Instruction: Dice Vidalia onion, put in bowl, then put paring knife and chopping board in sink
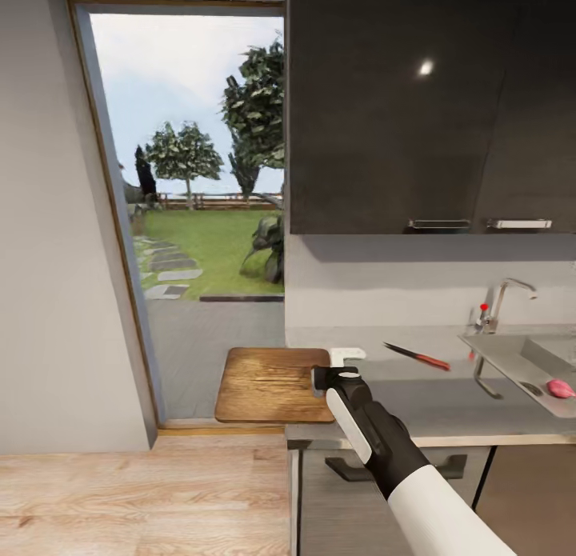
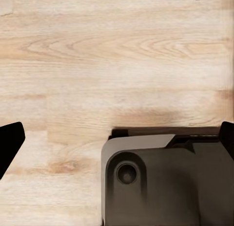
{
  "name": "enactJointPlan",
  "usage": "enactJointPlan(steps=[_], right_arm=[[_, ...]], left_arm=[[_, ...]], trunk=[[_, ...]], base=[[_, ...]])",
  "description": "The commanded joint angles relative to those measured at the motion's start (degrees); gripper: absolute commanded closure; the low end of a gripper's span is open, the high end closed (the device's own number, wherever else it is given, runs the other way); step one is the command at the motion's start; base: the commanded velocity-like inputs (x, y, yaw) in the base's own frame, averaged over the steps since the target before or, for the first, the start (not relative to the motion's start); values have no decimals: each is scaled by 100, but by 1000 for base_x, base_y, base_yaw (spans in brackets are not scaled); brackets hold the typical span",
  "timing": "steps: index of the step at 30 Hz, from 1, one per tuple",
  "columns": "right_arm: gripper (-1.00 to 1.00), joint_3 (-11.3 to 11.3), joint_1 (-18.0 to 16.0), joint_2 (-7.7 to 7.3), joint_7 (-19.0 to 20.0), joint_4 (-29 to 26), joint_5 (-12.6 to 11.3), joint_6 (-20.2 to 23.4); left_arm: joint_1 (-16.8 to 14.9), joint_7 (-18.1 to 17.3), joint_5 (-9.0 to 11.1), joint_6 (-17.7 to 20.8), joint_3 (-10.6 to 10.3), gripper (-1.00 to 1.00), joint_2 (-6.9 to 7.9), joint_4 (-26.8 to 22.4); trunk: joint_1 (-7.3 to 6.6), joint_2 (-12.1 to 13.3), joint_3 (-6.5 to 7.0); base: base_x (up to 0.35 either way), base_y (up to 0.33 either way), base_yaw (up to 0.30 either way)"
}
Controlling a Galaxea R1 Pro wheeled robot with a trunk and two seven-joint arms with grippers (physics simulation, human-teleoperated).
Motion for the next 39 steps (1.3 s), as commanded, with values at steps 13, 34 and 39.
enactJointPlan(steps=[13,34,39], right_arm=[[100,24,-3,-18,-58,-4,-57,6],[100,33,-3,-253,-50,-4,-111,185],[100,33,-3,-313,-49,24,-85,272]], left_arm=[[4,12,3,-167,26,-100,42,9],[4,13,3,-176,42,-100,123,3],[4,13,3,-173,54,-100,200,-10]], trunk=[[2,-3,-1],[2,-3,-1],[2,-3,-1]], base=[[0,-342,0],[3,-330,0],[134,-291,0]])
